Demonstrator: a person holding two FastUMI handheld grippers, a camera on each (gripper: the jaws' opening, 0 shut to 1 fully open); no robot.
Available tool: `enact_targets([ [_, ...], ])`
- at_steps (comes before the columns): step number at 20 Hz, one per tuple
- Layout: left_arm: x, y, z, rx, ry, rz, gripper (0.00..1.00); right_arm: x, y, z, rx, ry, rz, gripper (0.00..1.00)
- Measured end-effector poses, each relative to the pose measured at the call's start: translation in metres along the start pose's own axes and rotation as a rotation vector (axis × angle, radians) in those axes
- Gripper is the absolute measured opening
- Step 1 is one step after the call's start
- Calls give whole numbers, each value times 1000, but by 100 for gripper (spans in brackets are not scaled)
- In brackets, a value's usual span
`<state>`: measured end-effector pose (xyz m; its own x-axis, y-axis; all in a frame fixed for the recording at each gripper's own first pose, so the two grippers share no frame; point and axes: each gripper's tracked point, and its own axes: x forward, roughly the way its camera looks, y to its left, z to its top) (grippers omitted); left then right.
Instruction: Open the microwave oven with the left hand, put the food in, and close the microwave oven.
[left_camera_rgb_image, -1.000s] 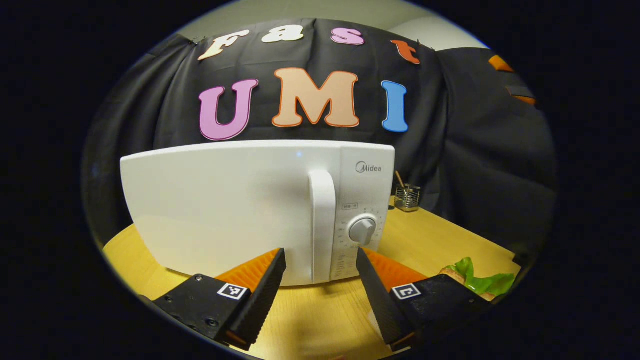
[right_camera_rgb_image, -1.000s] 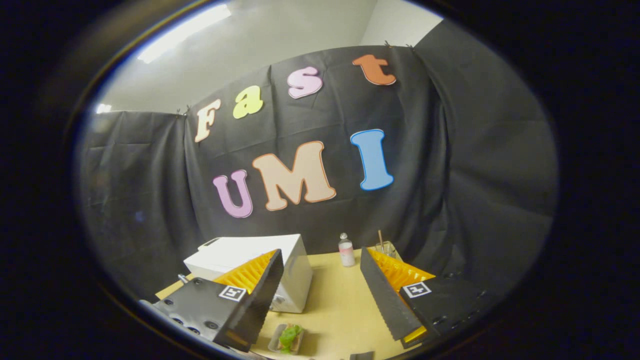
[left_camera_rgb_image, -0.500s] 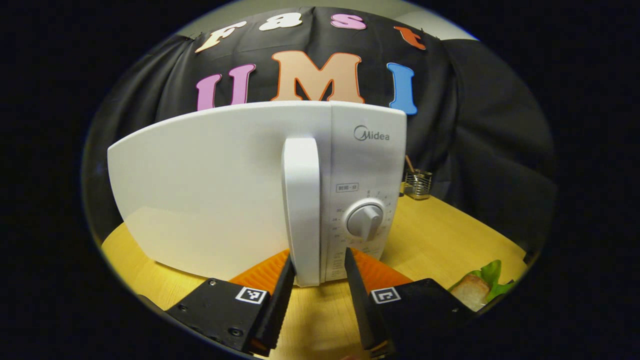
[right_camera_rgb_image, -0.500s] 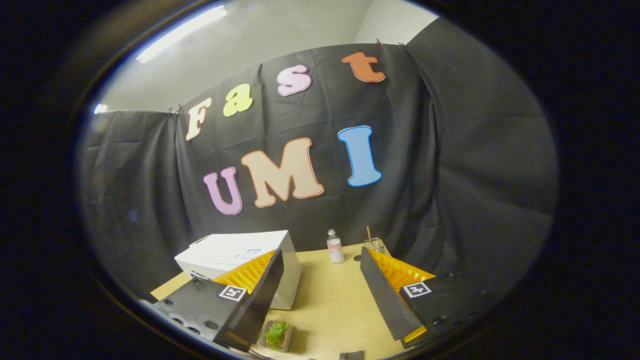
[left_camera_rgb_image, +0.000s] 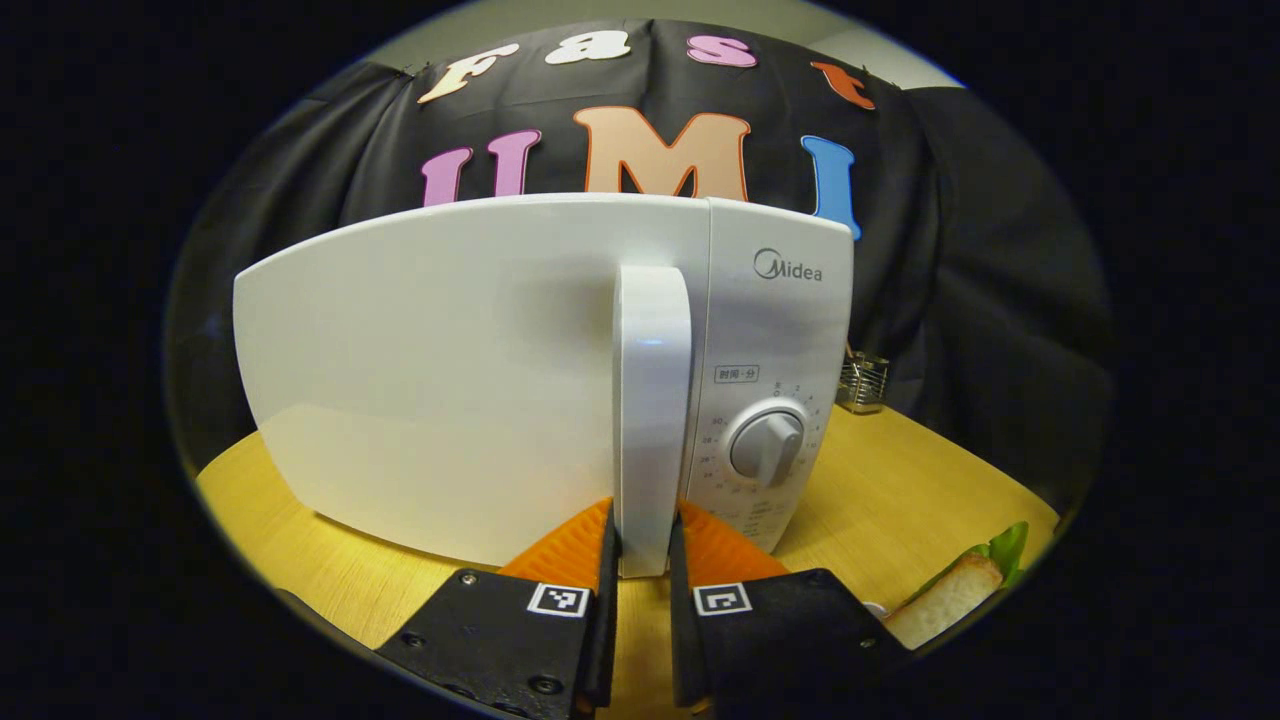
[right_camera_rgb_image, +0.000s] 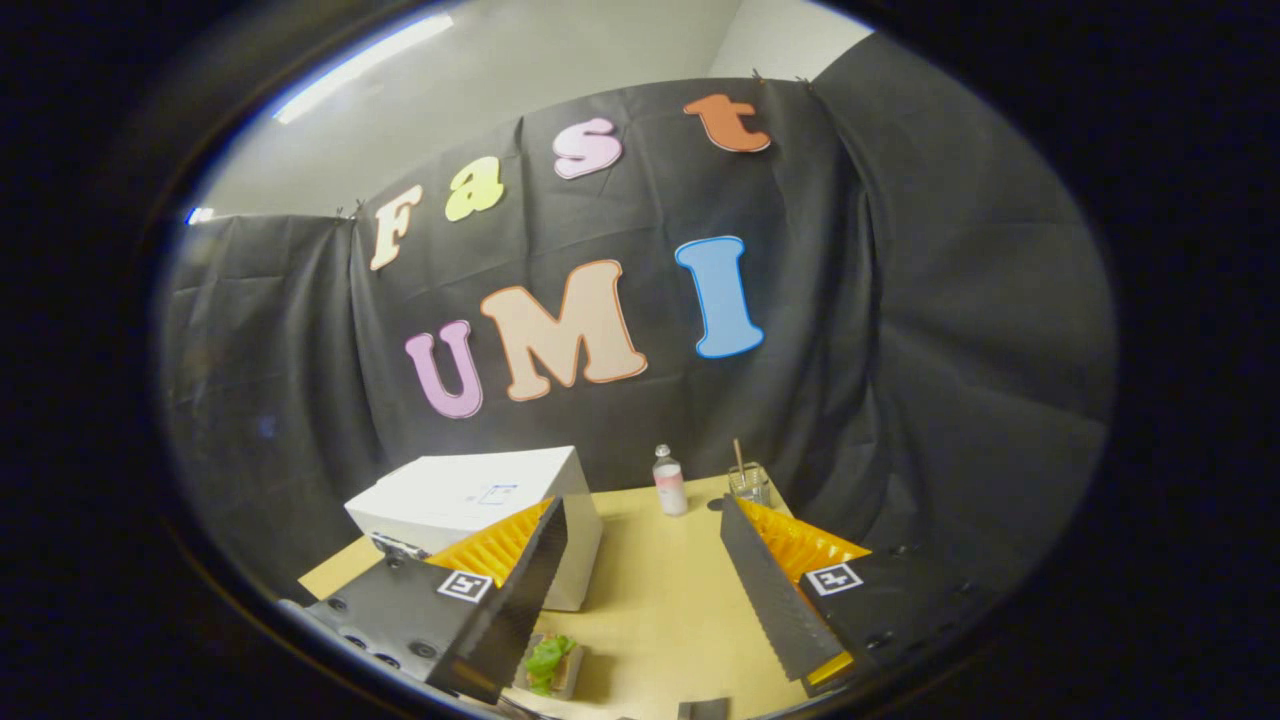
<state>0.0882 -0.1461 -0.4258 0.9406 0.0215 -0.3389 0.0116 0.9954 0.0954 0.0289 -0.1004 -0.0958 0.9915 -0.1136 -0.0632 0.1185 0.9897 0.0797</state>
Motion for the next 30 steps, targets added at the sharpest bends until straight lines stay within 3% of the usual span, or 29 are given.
enact_targets([
  [6, -4, 0, 1, -29, -8, -11, 13, -18, 9, -5, -16, -34, 1, 90],
  [13, -6, 0, 0, -49, -21, -30, 11, -28, 4, -21, 4, -32, -9, 90],
  [14, -15, 0, -6, -64, 9, -30, 10, -25, 4, -24, 10, -30, -8, 97],
  [15, -28, 1, -5, -76, -7, -32, 10, -23, 3, -28, 14, -26, -7, 90],
  [17, -58, 4, -12, -65, -6, -69, 10, -20, 1, -32, 28, -26, -3, 91],
  [22, -106, 16, -24, -56, 26, -148, 22, -11, 12, -44, 71, -26, 35, 91],
  [30, -153, 41, -38, -124, 84, -153, 35, -14, 32, -69, 64, 28, 80, 91],
])
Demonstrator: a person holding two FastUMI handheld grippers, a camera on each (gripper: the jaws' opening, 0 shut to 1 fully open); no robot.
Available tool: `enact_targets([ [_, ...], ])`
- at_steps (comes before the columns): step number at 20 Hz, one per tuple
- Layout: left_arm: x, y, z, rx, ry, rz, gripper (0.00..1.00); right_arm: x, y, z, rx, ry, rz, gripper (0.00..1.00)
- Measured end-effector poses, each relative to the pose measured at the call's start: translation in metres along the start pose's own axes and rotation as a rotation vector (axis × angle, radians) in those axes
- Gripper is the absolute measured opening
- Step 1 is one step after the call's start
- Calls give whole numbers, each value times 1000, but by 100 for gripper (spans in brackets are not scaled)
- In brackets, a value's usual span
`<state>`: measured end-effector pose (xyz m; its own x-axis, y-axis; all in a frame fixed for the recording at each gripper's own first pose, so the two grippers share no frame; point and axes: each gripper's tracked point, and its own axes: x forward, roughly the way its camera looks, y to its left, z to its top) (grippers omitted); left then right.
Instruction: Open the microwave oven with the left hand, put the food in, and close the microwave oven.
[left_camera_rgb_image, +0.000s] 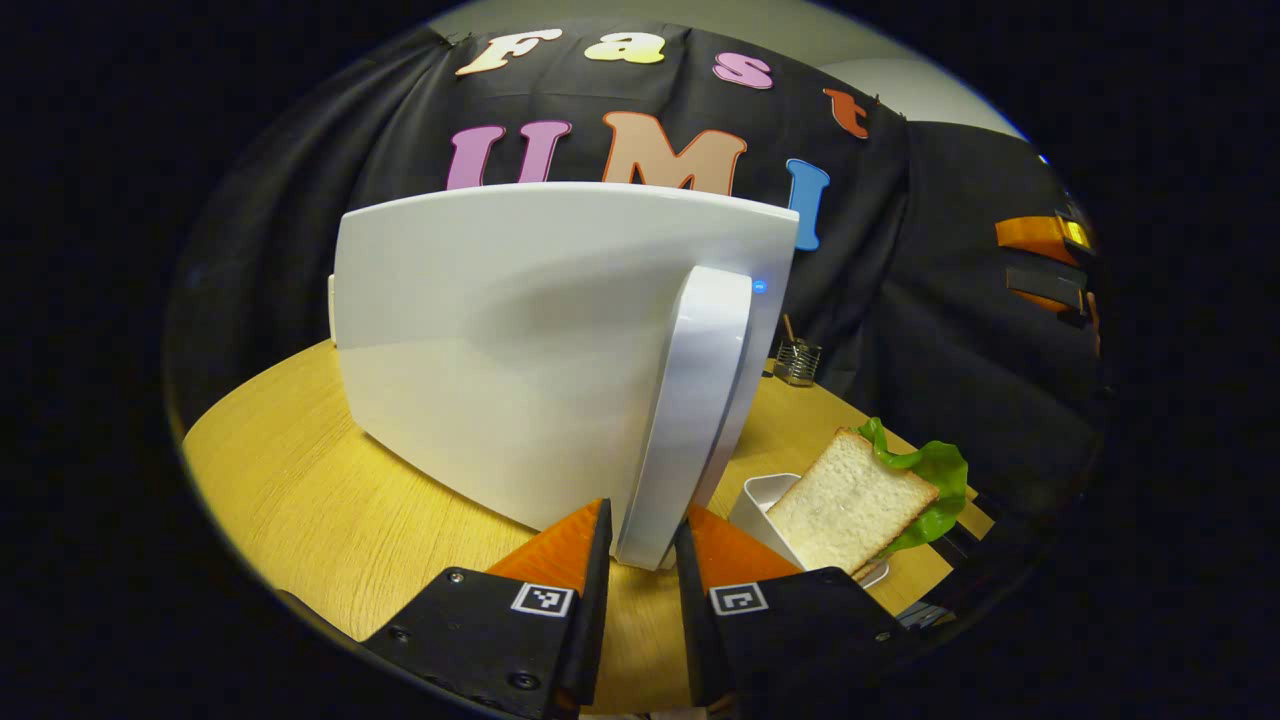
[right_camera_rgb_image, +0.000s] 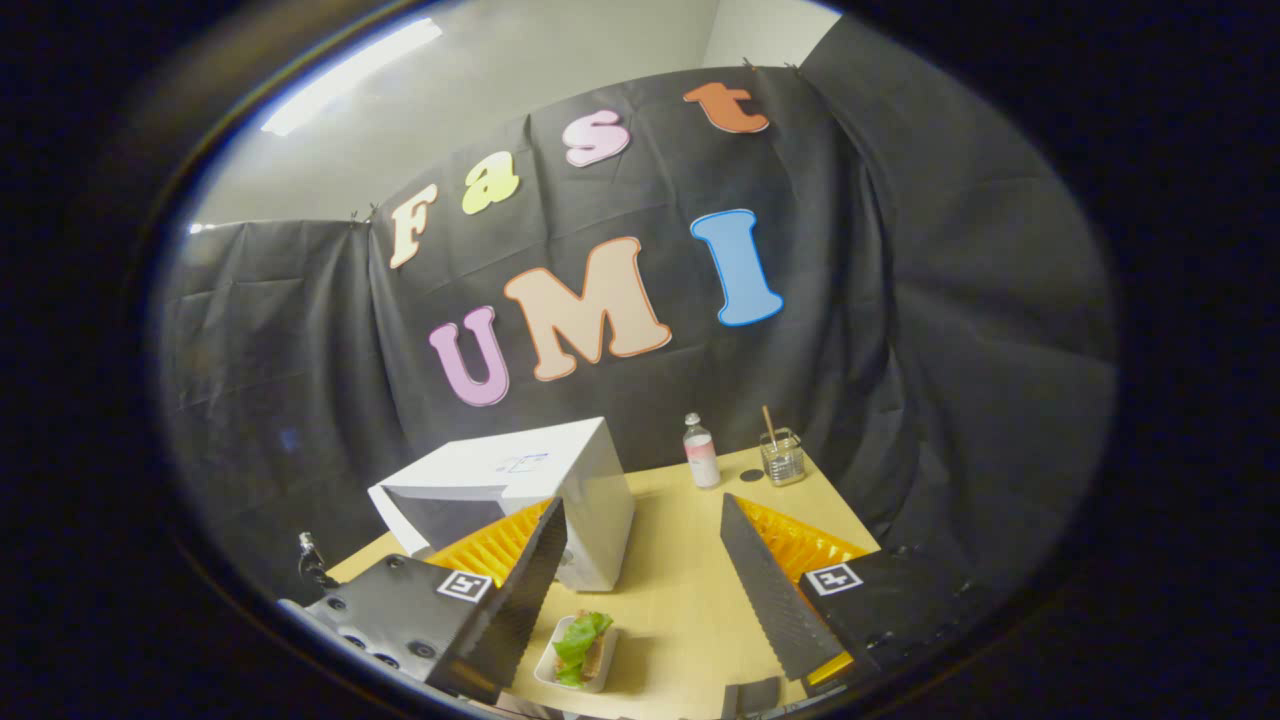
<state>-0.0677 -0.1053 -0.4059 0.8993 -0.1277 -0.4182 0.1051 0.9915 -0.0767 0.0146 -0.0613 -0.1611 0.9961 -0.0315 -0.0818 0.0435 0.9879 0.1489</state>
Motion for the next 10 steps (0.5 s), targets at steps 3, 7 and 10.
enact_targets([
  [3, -17, 18, -4, 8, 2, 41, 51, -3, 11, -5, -10, 11, 20, 90],
  [7, -38, 47, -5, 16, -13, 101, 98, -1, 34, -21, -21, 59, 59, 90],
  [10, -56, 57, -10, -5, -4, 97, 100, 1, 46, -34, -32, 95, 63, 90],
])
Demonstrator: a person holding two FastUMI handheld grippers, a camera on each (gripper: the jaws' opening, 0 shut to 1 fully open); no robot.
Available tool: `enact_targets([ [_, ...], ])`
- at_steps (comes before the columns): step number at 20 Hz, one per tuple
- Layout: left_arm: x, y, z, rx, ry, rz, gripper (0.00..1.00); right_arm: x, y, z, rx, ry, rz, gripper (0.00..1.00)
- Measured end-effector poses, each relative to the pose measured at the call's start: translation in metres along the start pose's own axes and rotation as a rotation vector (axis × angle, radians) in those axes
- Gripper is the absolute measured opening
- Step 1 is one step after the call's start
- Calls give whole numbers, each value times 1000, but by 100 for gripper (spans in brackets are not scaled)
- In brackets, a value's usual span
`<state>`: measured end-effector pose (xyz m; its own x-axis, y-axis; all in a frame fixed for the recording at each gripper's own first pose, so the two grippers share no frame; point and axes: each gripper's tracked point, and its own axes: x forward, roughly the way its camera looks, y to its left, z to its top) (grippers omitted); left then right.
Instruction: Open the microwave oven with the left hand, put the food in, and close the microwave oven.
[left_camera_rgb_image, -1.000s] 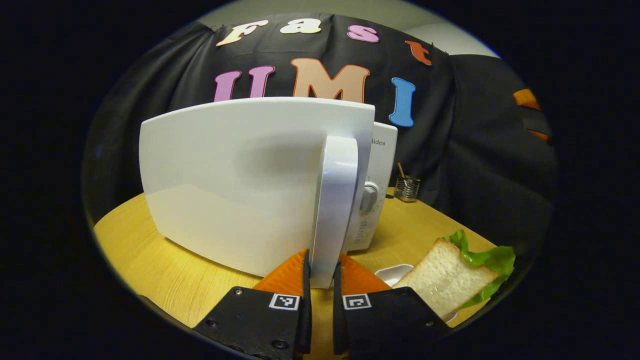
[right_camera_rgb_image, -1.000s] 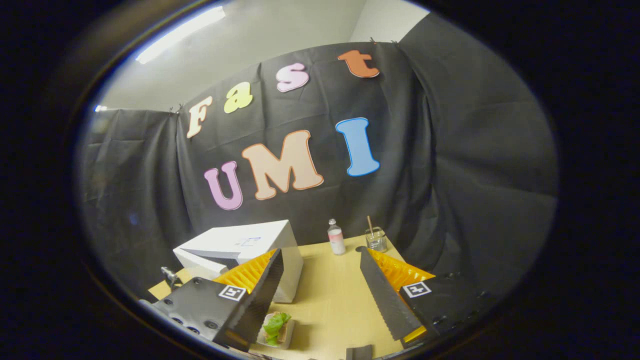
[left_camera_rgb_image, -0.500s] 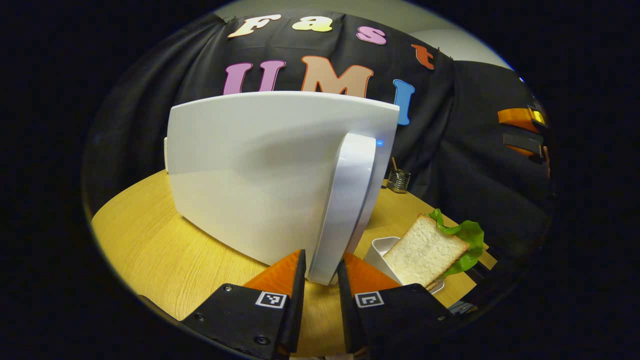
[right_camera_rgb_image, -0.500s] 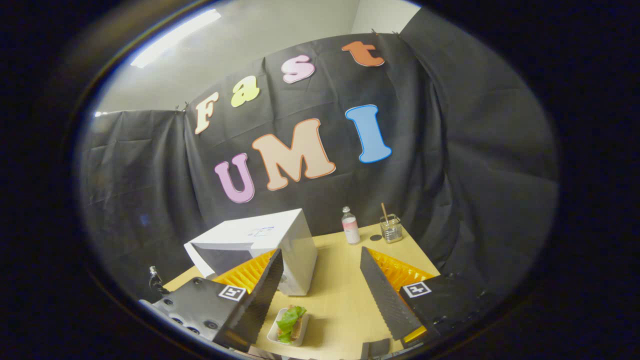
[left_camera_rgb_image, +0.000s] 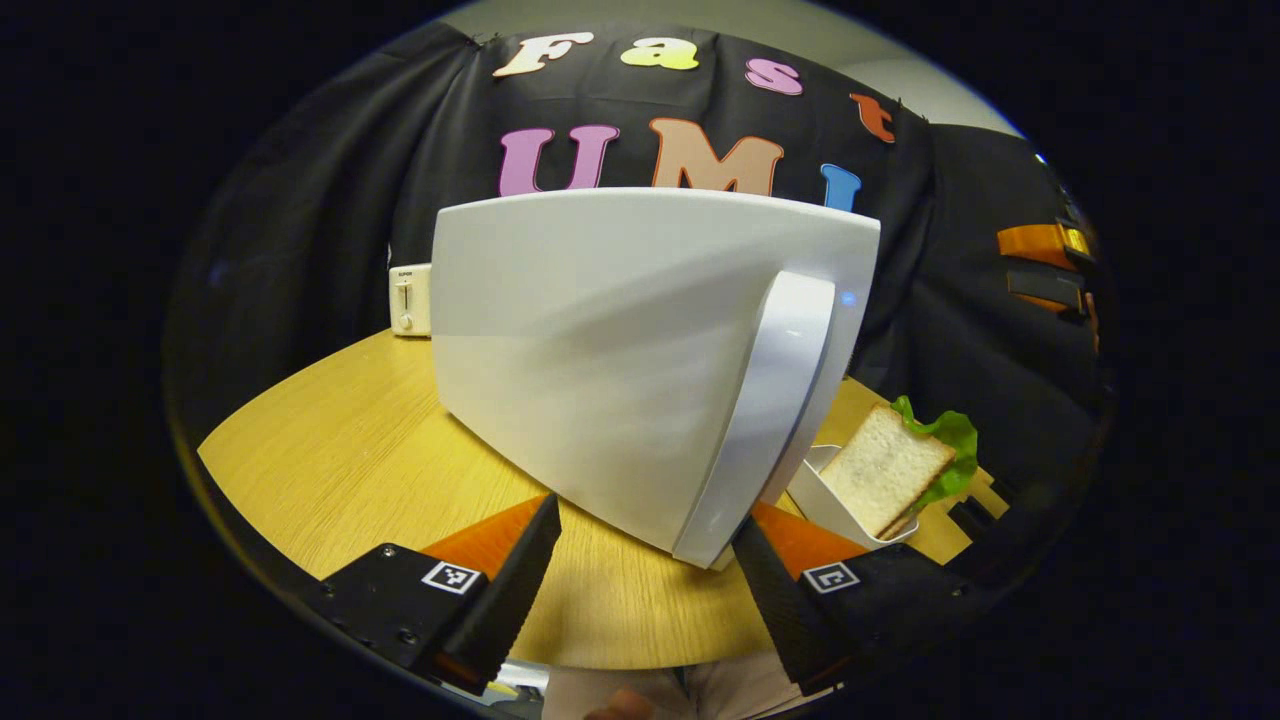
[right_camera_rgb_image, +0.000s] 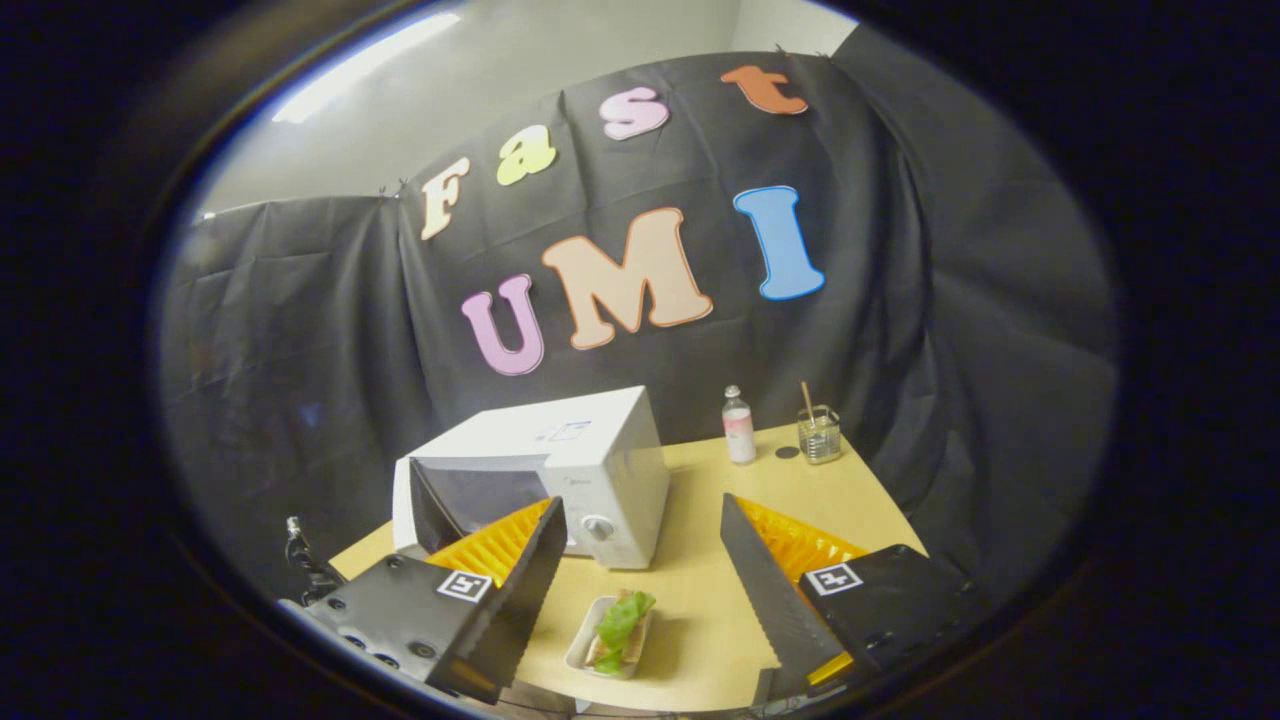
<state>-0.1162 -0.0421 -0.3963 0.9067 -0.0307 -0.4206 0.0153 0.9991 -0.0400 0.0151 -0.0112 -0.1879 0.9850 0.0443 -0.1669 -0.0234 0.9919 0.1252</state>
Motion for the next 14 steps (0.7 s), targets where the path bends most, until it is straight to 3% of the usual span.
enact_targets([
  [3, -18, 15, -2, 6, 10, 14, 100, 6, 12, -17, -9, 53, 3, 97],
  [5, -29, 29, -1, 15, 4, 38, 100, 10, 18, -28, -2, 89, 6, 97],
  [6, -36, 36, 0, 21, 2, 53, 100, 12, 21, -32, 4, 105, 9, 91],
  [14, -89, 104, 8, 30, -40, 242, 100, 27, 29, -71, 38, 231, 20, 91],
])
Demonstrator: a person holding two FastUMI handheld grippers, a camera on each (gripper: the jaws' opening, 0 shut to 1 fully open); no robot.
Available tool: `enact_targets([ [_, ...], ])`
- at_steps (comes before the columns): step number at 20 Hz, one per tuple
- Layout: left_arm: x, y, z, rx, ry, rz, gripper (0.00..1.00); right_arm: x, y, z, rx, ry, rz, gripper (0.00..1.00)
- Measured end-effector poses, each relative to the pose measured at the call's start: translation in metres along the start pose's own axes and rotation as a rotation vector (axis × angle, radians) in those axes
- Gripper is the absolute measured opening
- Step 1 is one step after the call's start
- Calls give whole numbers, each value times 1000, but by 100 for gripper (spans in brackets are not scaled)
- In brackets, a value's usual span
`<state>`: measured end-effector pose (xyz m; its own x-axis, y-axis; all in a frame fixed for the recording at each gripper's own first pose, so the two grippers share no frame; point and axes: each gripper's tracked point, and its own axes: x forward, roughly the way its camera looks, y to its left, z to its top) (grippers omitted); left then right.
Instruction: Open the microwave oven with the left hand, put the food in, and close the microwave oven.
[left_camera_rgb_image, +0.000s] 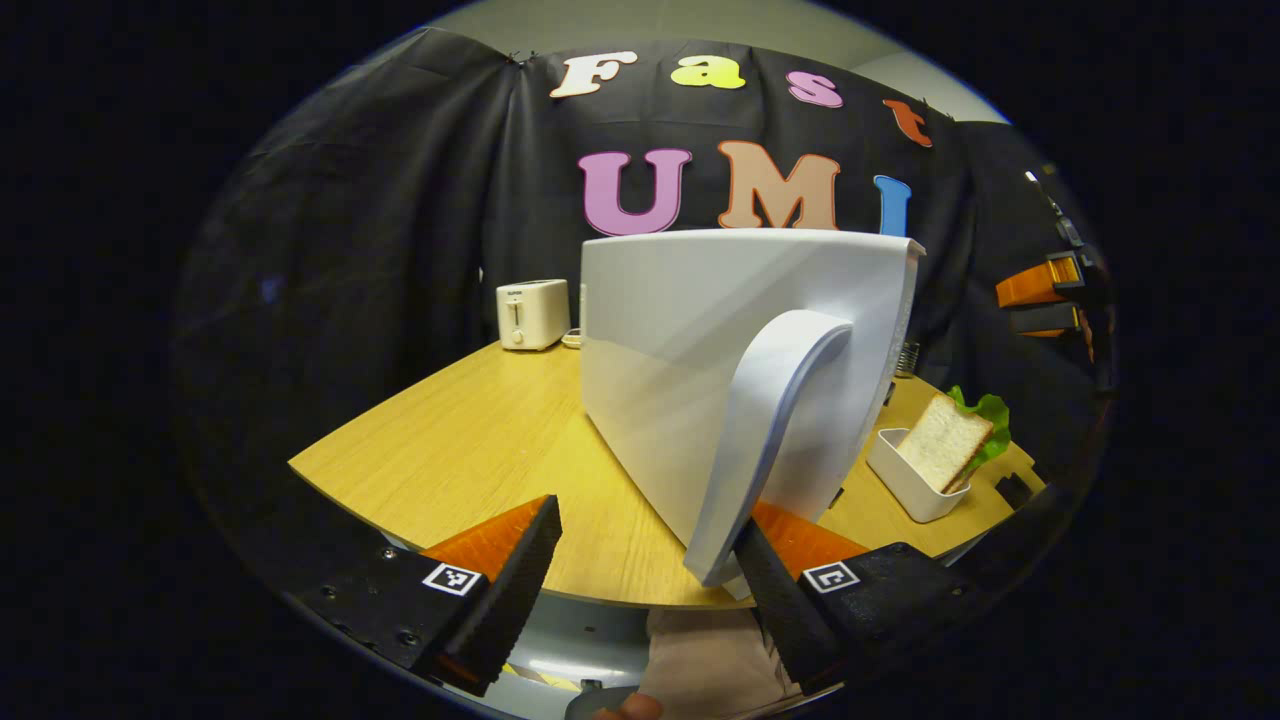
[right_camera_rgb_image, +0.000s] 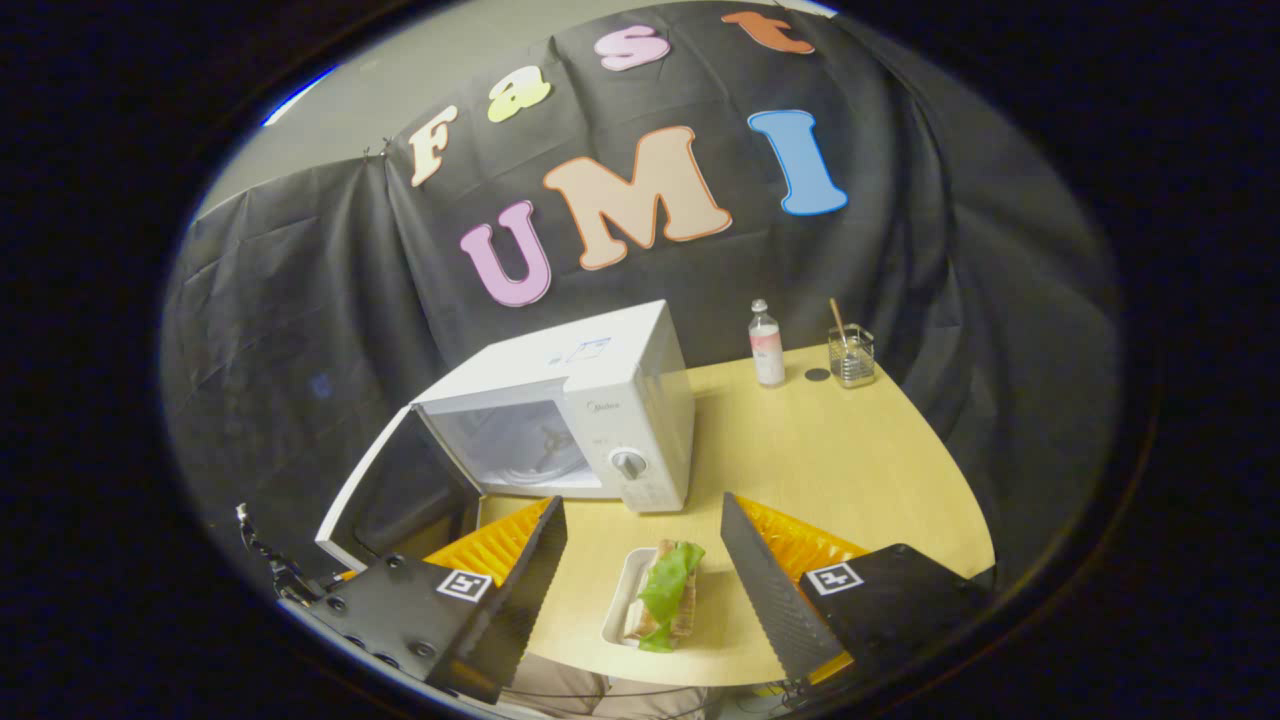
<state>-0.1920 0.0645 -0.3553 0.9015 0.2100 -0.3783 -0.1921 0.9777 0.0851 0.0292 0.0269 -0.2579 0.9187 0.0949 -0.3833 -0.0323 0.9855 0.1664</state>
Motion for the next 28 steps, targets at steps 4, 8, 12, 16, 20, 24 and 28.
enact_targets([
  [4, -18, 36, 6, -26, -25, 95, 100, 7, 0, -19, 11, 71, 11, 91],
  [8, -34, 61, 6, -93, -31, 147, 100, 16, -6, -38, 13, 156, 5, 98],
  [12, -53, 88, 9, -140, -55, 223, 100, 22, -12, -59, 23, 244, 4, 98],
  [16, -86, 138, 28, -139, -114, 374, 98, 29, -17, -81, 39, 327, 8, 99],
  [20, -115, 186, 56, -185, -197, 513, 98, 36, -18, -101, 59, 396, 16, 99],
  [24, -131, 226, 82, -175, -281, 624, 97, 40, -18, -113, 104, 464, 39, 97],
  [28, -126, 237, 101, -137, -321, 680, 97, 41, -16, -127, 155, 533, 56, 98],
])
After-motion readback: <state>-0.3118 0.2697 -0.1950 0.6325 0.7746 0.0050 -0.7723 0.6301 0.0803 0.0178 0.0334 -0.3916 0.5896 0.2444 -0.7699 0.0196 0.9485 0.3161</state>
